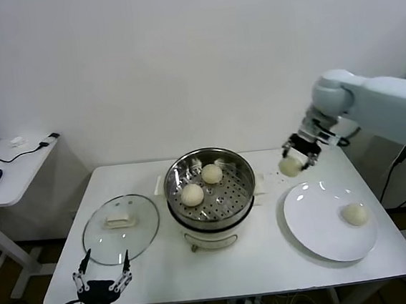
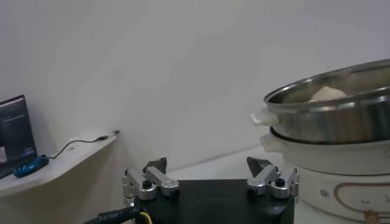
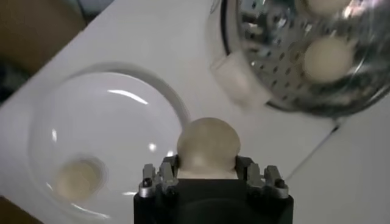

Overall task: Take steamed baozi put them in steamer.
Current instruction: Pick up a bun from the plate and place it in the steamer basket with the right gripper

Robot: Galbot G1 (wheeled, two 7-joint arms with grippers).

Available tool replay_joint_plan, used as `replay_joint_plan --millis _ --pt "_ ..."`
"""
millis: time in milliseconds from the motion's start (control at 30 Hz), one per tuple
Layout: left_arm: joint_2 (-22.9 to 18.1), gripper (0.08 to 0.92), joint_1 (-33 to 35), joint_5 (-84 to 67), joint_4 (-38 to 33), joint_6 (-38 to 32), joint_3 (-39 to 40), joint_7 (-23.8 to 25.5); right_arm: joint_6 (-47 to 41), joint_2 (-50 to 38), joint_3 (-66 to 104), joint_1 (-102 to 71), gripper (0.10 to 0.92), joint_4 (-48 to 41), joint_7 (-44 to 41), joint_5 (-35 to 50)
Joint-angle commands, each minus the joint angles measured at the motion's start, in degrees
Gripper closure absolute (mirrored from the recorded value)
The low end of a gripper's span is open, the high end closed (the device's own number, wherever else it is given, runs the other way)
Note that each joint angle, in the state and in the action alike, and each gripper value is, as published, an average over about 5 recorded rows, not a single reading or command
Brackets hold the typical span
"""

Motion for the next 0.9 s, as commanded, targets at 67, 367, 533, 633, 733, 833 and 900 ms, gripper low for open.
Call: replay_joint_plan --millis 67,367,533,633,733,833,900 --pt "0.16 0.177 0.12 -0.18 0.26 -0.02 -0.13 0.0 13.42 19.6 1.82 2.55 0.406 0.25 -0.73 -7.8" --pt "1.0 0.177 -0.25 -0.47 1.04 0.17 -0.3 0.05 12.97 23.84 1.88 -6.0 0.406 0.79 -1.08 -11.78" --pt "1.15 0.177 -0.84 -0.5 1.53 0.3 -0.33 0.06 12.64 24.22 0.95 -9.25 0.406 1.18 -1.02 -11.52" --pt "1.37 0.177 -0.85 -0.51 1.71 0.28 -0.36 0.07 13.13 24.14 0.76 -11.04 0.406 0.95 -0.94 -12.46" --pt "1.56 0.177 -1.14 -0.59 2.04 0.32 -0.56 0.06 13.17 24.0 0.53 -12.48 0.406 0.52 -0.86 -12.73" --pt "1.57 0.177 -1.51 -0.67 2.32 0.37 -0.74 0.05 13.02 23.99 0.5 -13.4 0.406 0.3 -0.78 -12.66" --pt "1.56 0.177 -1.49 -0.7 2.46 0.33 -0.77 0.05 12.85 24.01 0.56 -13.8 0.406 0.17 -0.68 -12.55"
